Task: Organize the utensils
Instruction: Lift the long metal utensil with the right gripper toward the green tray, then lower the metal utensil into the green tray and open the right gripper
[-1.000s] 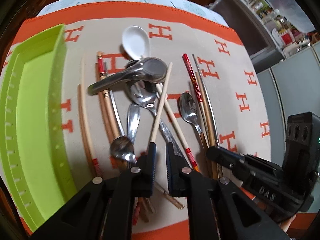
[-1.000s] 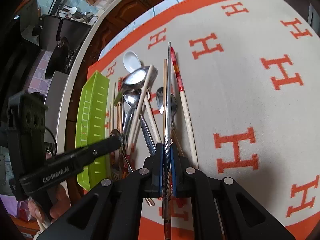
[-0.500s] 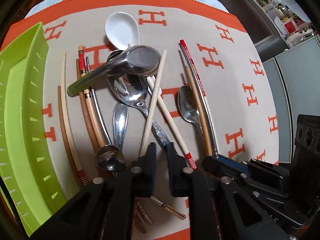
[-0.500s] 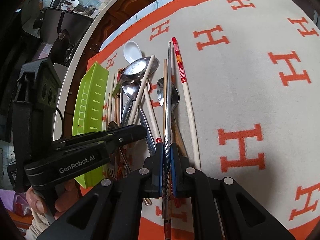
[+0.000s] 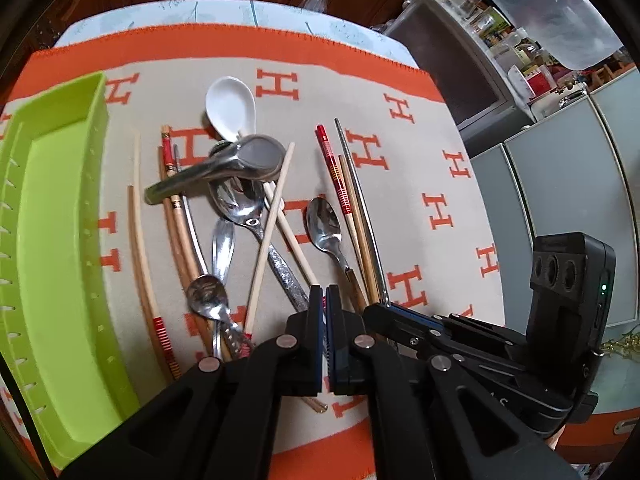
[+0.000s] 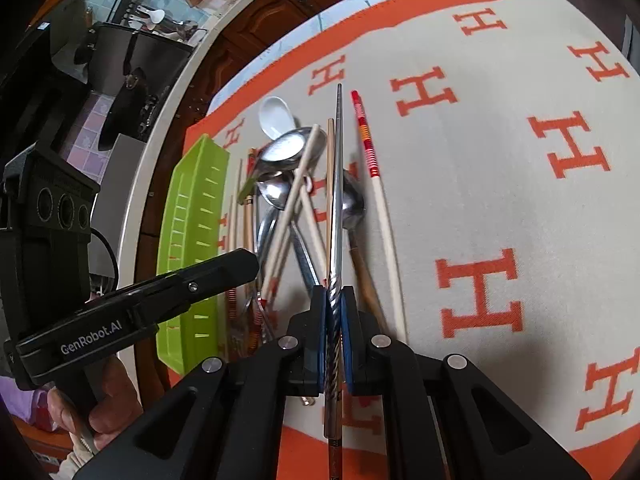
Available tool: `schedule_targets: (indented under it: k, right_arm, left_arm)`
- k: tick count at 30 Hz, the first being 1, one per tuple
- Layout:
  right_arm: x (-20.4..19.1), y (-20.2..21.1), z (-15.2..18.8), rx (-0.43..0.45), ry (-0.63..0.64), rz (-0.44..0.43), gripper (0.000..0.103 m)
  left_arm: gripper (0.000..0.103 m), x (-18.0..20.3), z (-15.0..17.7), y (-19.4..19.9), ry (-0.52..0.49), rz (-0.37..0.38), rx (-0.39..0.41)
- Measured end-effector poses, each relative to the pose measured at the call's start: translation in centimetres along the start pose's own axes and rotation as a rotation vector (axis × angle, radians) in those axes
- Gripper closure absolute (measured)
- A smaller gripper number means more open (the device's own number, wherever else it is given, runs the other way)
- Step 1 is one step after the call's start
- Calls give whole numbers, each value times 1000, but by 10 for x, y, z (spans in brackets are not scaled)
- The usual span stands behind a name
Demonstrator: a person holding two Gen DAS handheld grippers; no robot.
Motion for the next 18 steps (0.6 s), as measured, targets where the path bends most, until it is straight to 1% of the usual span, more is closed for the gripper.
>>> schedule_targets:
  k: [3,6,9,12,15,17,18]
  right_arm:
    - [-13,7,0,7,19,-17,97]
    - [-30,12,-2,13,48,-35,97]
    - [-57,16,-7,15,93,-57,97]
    - [-84,14,-13,11,139,-79,97]
    - [-117,7,-19,-8,184,-105,97]
    - [-137,0,-23,-24,196,-126,97]
    - [-150,-7,-26,-35,197,-133,97]
  left_arm:
    - [103,-5,6,22,-25,-23,37]
    - [103,-18,11,40,-24,-53,74]
    - [103,-45,16,60,6,-118,126]
    - [103,-71,19,76,48,-167,173]
    - [101,-103,21,94,95,-234,231]
    - [99,-125,23,106,127,-294,275]
    - [97,-133,24,109,141,-312,289]
Point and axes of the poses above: each gripper's, at about its wrist camera, not at the fingertips, and y roughly against the way its jaws point, x to its right, z to its underside, the point moved 5 cm from there along -y, roughly the way its jaws point, and after that the axes turned 15 degrees about y, right-handed, at the moved point
